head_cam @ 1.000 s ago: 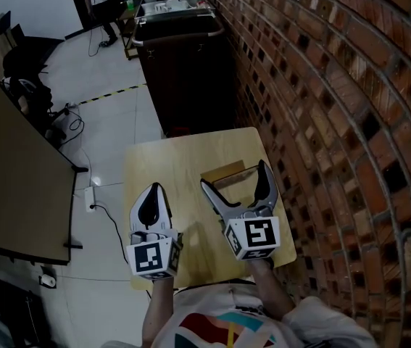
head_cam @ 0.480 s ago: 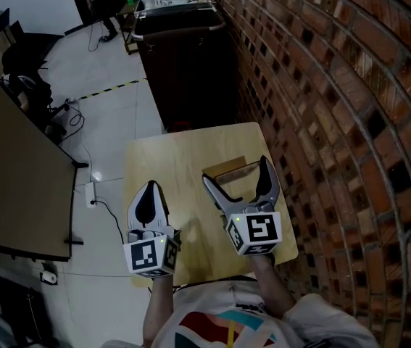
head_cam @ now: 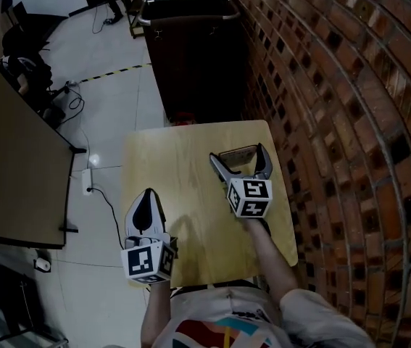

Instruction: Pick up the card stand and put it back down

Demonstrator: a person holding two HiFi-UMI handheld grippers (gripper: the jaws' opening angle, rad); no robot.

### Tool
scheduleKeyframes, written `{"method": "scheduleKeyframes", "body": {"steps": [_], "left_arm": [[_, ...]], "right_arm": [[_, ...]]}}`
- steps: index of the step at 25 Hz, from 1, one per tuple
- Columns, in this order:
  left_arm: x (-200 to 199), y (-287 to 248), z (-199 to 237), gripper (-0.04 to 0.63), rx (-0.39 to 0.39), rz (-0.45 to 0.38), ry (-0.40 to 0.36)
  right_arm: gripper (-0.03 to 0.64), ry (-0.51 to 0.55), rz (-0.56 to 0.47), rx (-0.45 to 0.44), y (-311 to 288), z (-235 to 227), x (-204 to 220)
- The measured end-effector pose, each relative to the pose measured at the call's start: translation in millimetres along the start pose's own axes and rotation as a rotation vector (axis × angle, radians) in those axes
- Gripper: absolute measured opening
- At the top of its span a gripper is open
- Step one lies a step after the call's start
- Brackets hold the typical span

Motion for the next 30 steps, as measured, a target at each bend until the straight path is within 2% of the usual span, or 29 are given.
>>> {"method": "scheduleKeyframes", "body": {"steps": [6, 9, 13, 20, 23, 25, 28, 29, 30], "left_arm": [[17.0, -10.8, 23.3, 0.005, -0.031, 0.077, -0.017], [12.0, -14.3, 35.8, 0.005, -0.071, 0.095, -0.031], [15.5, -17.1, 46.0, 0.005, -0.102, 0.1, -0.032], [21.8, -22.9, 42.6, 0.005, -0.079, 0.118, -0.027], [21.8, -25.4, 39.5, 0.005, -0.061, 0.116, -0.032], [20.2, -25.7, 38.2, 0.005, -0.06, 0.111, -0.029], [15.0, -24.6, 36.7, 0.005, -0.074, 0.093, -0.022], [13.8, -23.7, 36.0, 0.005, -0.075, 0.089, -0.021], [13.0, -22.9, 34.9, 0.005, -0.071, 0.086, -0.021]], "right_arm": [[0.575, -0.001, 0.201, 0.094, -83.1, -26.5, 74.1], [0.575, 0.021, 0.249, 0.124, -109.7, -31.3, 92.4], [0.575, 0.009, 0.241, 0.143, -124.4, -34.0, 95.2], [0.575, 0.016, 0.244, 0.135, -127.8, -29.7, 95.3], [0.575, 0.054, 0.247, 0.134, -127.1, -30.1, 93.2], [0.575, 0.078, 0.233, 0.133, -125.3, -28.9, 87.4], [0.575, 0.055, 0.198, 0.133, -120.0, -28.9, 75.5], [0.572, 0.046, 0.19, 0.132, -115.9, -27.9, 70.6], [0.532, 0.045, 0.186, 0.133, -110.2, -26.0, 65.1]]}}
Point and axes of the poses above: the fingertips, and each gripper's own axes: y backward along the fingers, z to its left, x out of its underside, the point moved 5 cm from there along y, backward along the fingers, and after that the axes turned 1 degree about -z, right-handed, at the moved point
